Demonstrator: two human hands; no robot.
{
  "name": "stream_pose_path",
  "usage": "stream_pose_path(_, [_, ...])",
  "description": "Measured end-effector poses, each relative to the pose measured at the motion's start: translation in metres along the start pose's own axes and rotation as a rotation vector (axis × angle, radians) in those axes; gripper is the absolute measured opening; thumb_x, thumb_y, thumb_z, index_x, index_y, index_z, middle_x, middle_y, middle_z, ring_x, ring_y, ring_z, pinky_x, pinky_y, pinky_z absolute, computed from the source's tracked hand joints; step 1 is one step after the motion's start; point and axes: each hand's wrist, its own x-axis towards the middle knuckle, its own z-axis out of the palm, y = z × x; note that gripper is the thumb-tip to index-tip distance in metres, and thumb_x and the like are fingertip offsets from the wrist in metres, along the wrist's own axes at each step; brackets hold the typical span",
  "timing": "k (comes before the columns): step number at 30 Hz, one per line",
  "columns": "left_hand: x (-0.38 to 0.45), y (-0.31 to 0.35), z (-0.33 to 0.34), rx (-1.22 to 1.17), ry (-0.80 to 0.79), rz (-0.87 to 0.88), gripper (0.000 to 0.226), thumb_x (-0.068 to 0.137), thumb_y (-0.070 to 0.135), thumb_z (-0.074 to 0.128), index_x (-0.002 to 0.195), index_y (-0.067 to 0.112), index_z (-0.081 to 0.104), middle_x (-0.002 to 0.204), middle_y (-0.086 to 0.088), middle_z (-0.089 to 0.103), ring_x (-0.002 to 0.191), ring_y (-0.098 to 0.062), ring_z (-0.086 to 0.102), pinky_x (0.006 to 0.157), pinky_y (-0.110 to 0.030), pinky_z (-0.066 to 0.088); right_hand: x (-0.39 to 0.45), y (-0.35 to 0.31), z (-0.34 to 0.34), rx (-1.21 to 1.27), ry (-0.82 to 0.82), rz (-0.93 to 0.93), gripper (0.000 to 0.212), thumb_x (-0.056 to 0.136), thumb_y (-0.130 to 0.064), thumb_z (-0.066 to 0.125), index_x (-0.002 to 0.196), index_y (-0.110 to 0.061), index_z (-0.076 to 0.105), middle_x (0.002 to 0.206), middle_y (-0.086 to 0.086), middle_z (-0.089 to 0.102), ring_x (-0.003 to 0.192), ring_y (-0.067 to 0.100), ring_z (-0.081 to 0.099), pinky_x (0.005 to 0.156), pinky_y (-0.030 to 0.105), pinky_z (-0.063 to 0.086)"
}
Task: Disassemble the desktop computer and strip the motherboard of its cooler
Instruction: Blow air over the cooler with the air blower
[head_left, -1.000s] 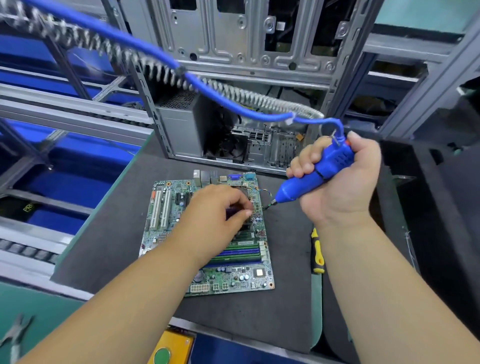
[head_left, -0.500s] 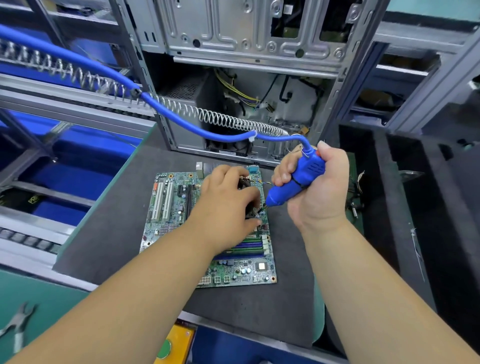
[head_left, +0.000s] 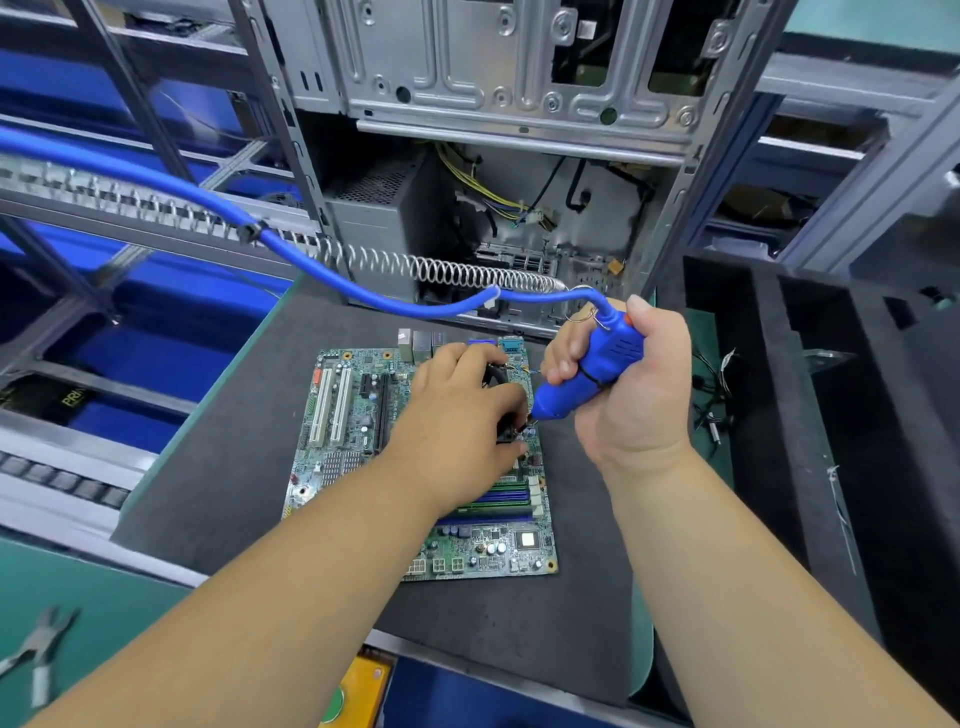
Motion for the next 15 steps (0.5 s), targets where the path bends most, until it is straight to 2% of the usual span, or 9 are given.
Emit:
stream_pose_path(4, [0.000,0.000,0.001,0.006,0.010,-0.003,0.026,0.075,0.047,0.073,0.089,0.030,0.061,0.138,0.004,0.038,0.130,-0.025,0.024,0.101,-0.035,0.014,0.002,0.000,0.001,-0.016,-0.007,0.009,0.034,0.082,-0.033,0.037,0.061,-0.007,0.044,0.049,0.008,0.041,0.048,0.021,0.039,0.050,0.026,0.037])
stream_pose_path(11, [0.000,-0.001,0.004,0.043,-0.022,0.011,0.039,0.077,0.052,0.069,0.109,0.031,0.062,0.142,0.006,0.033,0.132,-0.023,0.021,0.105,-0.036,0.013,0.002,0.006,0.003,-0.084,-0.089,0.067,0.032,0.082,-0.034,0.037,0.066,-0.007,0.044,0.048,0.007,0.042,0.048,0.020,0.037,0.049,0.026,0.036])
stream_pose_path(13, [0.000,-0.003,0.000,0.017,-0.056,0.010,0.048,0.076,0.051,0.071,0.116,0.029,0.058,0.141,0.006,0.034,0.131,-0.023,0.022,0.108,-0.040,0.019,0.005,0.006,0.003,-0.117,-0.143,0.094,0.032,0.082,-0.033,0.036,0.065,-0.008,0.045,0.046,0.007,0.042,0.046,0.019,0.036,0.049,0.025,0.035])
stream_pose_path(15, [0.000,-0.007,-0.007,-0.058,-0.078,0.004,0.061,0.070,0.048,0.075,0.122,0.027,0.051,0.132,0.006,0.043,0.123,-0.023,0.034,0.104,-0.041,0.030,0.010,0.004,0.003,-0.120,-0.223,0.132,0.030,0.081,-0.031,0.035,0.064,-0.008,0.044,0.045,0.006,0.042,0.043,0.018,0.035,0.048,0.025,0.032])
